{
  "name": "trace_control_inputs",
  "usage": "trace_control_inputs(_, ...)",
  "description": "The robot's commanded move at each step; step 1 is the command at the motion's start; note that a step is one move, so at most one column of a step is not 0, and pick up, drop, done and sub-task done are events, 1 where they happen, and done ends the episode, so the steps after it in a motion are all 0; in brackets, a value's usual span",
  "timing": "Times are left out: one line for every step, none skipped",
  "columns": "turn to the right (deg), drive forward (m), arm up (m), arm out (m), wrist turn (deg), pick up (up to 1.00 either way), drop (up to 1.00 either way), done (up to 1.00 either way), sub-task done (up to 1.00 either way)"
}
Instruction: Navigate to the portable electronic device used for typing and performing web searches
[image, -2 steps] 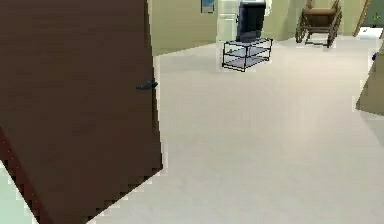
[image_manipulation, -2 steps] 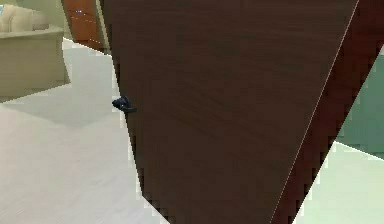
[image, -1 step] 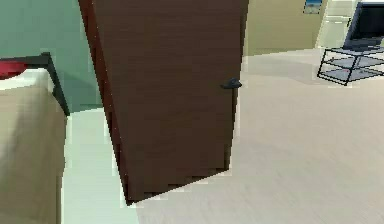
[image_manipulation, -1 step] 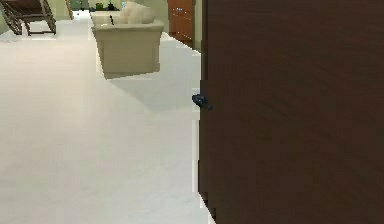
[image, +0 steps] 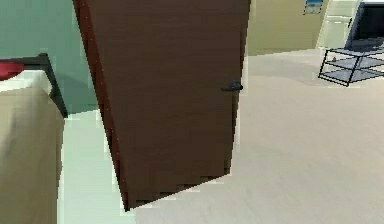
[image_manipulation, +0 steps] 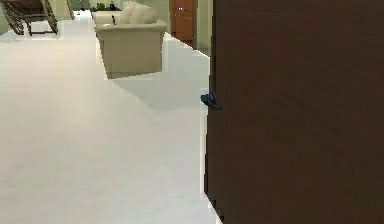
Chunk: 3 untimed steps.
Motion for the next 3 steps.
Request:
trace_control_inputs(45.0, 0.0, 0.0, 0.0, 0.0, 0.0, 0.0, 0.0, 0.0)
trace_control_inputs(15.0, 0.0, 0.0, 0.0, 0.0, 0.0, 0.0, 0.0, 0.0)
trace_control_inputs(0.0, 1.0, 0.0, 0.0, 0.0, 0.0, 0.0, 0.0, 0.0)
